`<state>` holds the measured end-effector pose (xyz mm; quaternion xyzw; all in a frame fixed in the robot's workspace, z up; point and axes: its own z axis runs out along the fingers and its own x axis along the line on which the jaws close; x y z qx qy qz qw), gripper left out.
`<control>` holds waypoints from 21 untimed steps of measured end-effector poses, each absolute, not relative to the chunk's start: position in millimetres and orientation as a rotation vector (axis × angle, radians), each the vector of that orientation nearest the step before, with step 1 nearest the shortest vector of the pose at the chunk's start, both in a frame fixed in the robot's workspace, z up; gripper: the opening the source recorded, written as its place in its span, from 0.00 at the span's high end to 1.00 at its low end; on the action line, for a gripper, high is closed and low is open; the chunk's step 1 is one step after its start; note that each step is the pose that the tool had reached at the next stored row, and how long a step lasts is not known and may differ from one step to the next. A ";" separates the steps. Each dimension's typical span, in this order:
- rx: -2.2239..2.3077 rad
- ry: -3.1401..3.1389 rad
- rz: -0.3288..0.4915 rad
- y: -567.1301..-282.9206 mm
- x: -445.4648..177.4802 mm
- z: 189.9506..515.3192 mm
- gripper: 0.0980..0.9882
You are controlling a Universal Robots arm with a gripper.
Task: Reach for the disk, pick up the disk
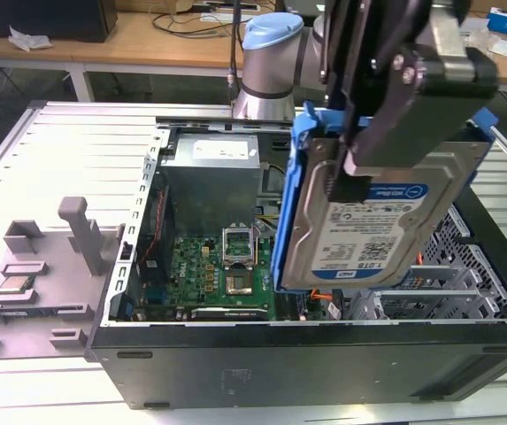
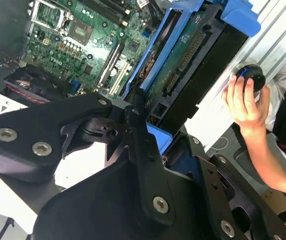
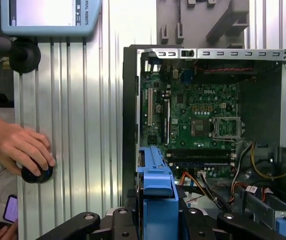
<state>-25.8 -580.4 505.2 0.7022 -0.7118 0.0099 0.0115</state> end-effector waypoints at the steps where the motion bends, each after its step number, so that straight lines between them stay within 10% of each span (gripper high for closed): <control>1: 2.190 -2.220 0.031 -580.4 -23.4 505.2 0.70; 21: 2.189 -2.219 0.029 -580.4 22.7 502.0 0.70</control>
